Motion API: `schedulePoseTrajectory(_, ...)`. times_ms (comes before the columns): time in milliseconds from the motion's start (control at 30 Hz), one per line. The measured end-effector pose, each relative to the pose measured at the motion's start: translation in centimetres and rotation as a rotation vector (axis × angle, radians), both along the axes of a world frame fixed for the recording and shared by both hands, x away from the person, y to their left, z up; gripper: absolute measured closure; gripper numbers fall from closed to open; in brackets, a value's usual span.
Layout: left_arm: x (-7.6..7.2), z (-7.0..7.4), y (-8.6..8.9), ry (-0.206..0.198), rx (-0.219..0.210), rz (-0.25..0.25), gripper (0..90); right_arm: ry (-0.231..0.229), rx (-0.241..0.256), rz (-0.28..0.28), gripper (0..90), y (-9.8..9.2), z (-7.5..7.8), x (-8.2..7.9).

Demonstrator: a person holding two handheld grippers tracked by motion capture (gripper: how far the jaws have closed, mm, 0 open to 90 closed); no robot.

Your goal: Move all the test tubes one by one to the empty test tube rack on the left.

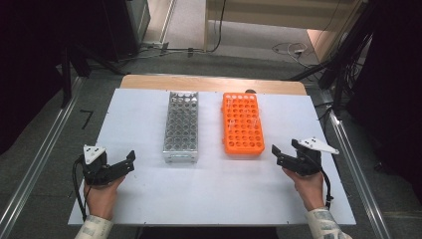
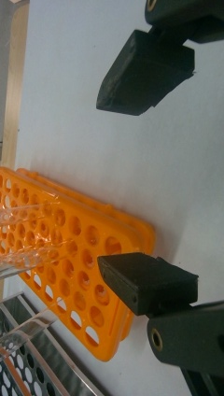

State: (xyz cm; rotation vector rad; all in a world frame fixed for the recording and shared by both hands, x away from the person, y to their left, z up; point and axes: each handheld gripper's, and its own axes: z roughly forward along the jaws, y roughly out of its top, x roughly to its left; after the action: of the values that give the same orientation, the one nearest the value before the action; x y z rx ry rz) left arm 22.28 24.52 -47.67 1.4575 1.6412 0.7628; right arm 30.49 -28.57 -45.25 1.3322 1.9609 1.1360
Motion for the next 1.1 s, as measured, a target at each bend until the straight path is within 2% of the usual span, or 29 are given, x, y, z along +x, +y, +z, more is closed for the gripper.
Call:
schedulePoseTrajectory(67,0.0,0.1,0.0,-0.01,-0.004,-0.003,4.2,0.004,-0.002,0.01,20.9,0.6,0.0,0.5)
schedulePoseTrajectory(133,0.0,0.1,-0.1,-0.013,0.013,0.011,3.1,0.002,-0.004,0.016,21.5,1.0,0.0,0.9)
schedulePoseTrajectory(167,0.1,0.1,-0.2,0.002,0.017,-0.002,3.1,0.002,-0.008,0.02,21.6,1.2,0.0,1.1)
schedulePoseTrajectory(300,0.1,0.1,-0.2,0.005,0.009,-0.019,3.1,0.0,-0.012,0.033,23.5,2.1,0.0,1.9)
schedulePoseTrajectory(433,0.0,0.3,-0.5,-0.013,0.02,-0.024,3.1,0.005,-0.018,0.05,26.1,3.0,-0.1,2.8)
schedulePoseTrajectory(533,0.0,0.4,-0.6,-0.019,0.013,-0.034,3.1,0.005,-0.02,0.059,27.9,3.4,-0.1,3.2)
schedulePoseTrajectory(667,-0.1,0.4,-0.7,-0.029,0.008,-0.045,3.3,0.003,-0.029,0.085,33.2,4.2,-0.2,3.9)
schedulePoseTrajectory(733,0.0,0.4,-0.7,-0.028,0.015,-0.046,3.8,-0.005,-0.034,0.099,39.5,4.8,-0.3,4.4)
schedulePoseTrajectory(1033,0.1,0.3,-0.8,-0.023,0.014,-0.053,5.0,-0.013,-0.042,0.117,49.7,6.1,-0.6,5.5)
schedulePoseTrajectory(1100,0.1,0.3,-0.8,-0.026,0.009,-0.054,5.3,-0.017,-0.048,0.126,55.8,6.6,-0.6,5.9)
